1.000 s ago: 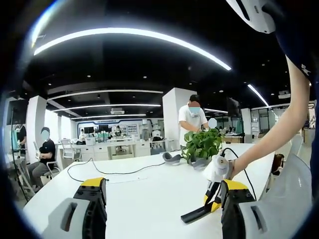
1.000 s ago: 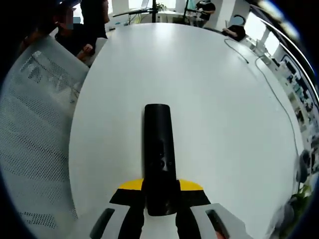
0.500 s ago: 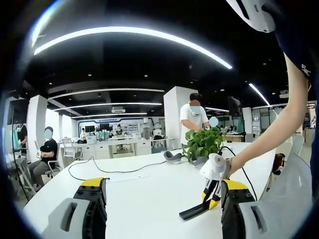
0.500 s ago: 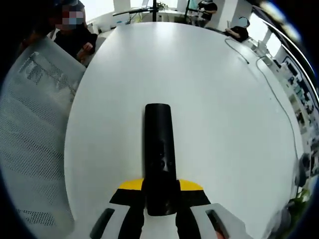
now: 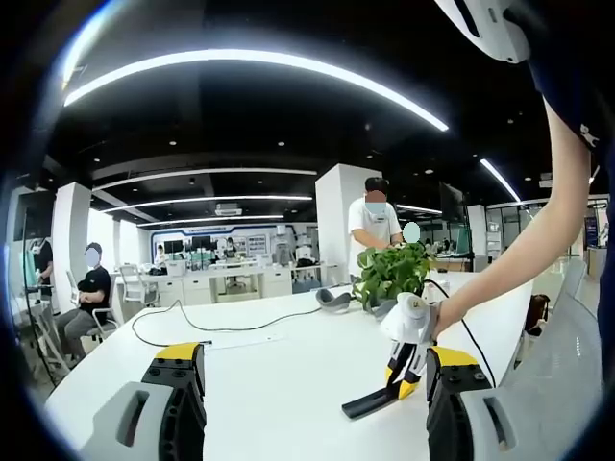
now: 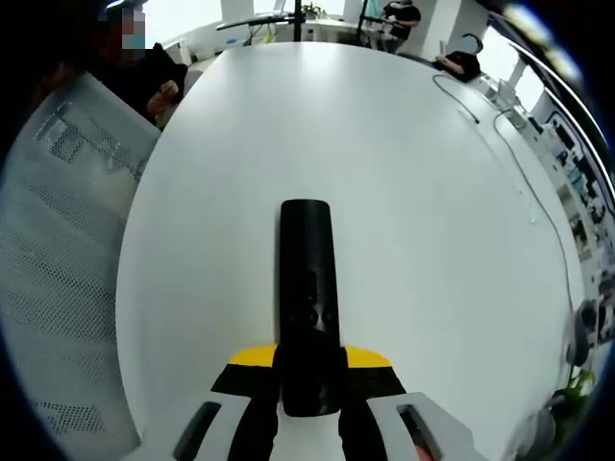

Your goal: Press the specified remote control buttons in sequence, fully releasing each button before pressing the next.

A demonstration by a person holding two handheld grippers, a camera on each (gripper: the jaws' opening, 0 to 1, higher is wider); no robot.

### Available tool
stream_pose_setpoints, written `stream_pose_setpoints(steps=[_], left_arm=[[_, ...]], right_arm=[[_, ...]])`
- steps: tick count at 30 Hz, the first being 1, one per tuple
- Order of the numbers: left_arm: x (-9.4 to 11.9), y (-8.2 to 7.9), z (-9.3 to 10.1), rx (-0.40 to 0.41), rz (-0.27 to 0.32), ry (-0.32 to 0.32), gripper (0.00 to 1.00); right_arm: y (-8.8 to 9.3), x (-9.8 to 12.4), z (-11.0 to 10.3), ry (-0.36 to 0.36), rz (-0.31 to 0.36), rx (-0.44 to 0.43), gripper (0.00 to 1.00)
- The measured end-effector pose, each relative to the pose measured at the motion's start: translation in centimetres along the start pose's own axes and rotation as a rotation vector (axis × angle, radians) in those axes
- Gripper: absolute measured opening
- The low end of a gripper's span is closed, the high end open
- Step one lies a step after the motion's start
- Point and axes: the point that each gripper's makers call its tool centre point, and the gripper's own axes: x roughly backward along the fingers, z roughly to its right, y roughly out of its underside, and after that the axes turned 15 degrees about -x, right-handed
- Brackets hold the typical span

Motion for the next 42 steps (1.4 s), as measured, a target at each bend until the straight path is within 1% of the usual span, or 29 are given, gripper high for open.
stream_pose_setpoints(steps=[20,31,36,42], left_arm=[[0.0,0.2,-0.1,0.000,-0.006,-0.001,1.00],[-0.1,0.2,-0.1,-0.001,-0.009,0.002,1.00],[-0.1,0.2,-0.1,0.000,-0.008,0.001,1.00],[-0.1,0.2,-0.1,-0.003,-0.008,0.002,1.00]], right_arm=[[-0.4,-0.2,1.3,0.004,-0.008,0.012,0.21],[-0.5,-0.1,1.4,0.011,-0.003,0.019,0.21],[-0.6,-0.1,1.6,0.040,0.015,0.036,0.22],[-0.7,0.1,1.8,0.075,0.039,0.003,0.27]])
